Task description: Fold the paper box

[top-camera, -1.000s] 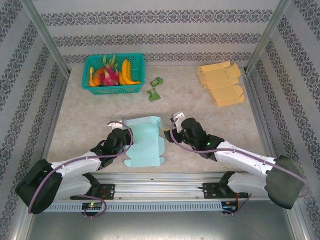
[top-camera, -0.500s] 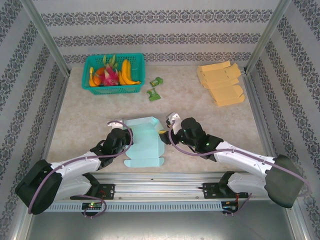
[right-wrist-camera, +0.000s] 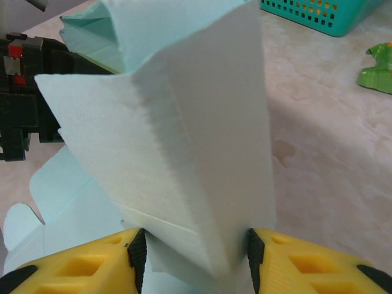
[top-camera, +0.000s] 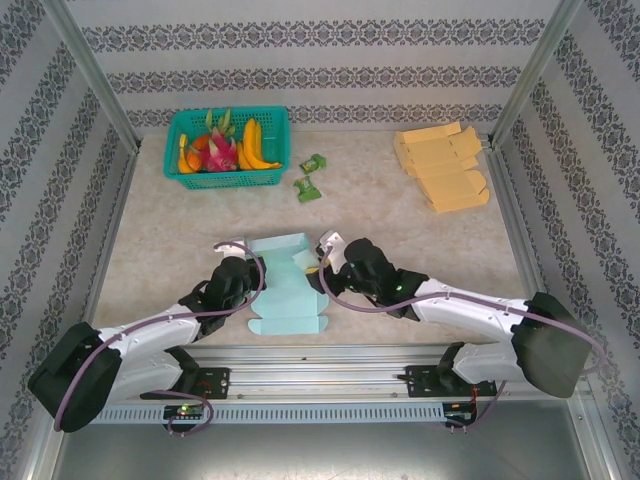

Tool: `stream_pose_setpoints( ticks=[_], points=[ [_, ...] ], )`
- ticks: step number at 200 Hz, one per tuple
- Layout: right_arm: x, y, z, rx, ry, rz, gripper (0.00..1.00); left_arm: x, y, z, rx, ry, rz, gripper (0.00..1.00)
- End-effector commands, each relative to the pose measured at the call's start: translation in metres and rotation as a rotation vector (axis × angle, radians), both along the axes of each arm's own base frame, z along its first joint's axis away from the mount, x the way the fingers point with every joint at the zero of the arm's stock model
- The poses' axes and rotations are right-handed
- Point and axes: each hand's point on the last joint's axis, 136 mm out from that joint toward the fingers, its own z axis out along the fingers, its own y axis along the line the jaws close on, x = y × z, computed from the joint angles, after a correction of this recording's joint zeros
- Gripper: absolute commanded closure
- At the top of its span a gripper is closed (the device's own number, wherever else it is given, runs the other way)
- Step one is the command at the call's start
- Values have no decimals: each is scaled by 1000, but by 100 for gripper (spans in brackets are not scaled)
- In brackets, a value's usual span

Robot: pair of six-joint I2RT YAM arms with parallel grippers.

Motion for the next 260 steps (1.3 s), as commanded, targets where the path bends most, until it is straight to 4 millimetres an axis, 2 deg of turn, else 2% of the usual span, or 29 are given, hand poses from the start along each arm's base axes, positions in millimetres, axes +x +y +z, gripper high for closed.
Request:
stream_pose_setpoints(
  ticks=[1,44,90,123,167,185,221,238,260],
  points=[
    [12,11,18,37,-47,-49,55,1,4,7,6,-12,27,100],
    [36,6,18,0,-82,-193,60,-5,3,13,32,-35,31,100],
    [45,18,21,-12,-110,-223,61,-8,1,13,88,-34,56,100],
    [56,20,17,-44,-137,-288,69,-10,0,14,94,-22,85,100],
    [74,1,8,-93,-188,-463,86,-18,18,10,117,31,254,100],
    [84,-18,3,-142,-210,-594,93,-23,24,11,135,48,323,100],
    [94,-55,0,-208,-258,-818,93,-31,23,23,199,16,401,100],
    [96,-58,-1,-222,-256,-830,93,-33,21,29,228,4,422,100],
    [95,-46,-9,-164,-196,-744,92,-31,16,28,218,6,406,100]
  ],
)
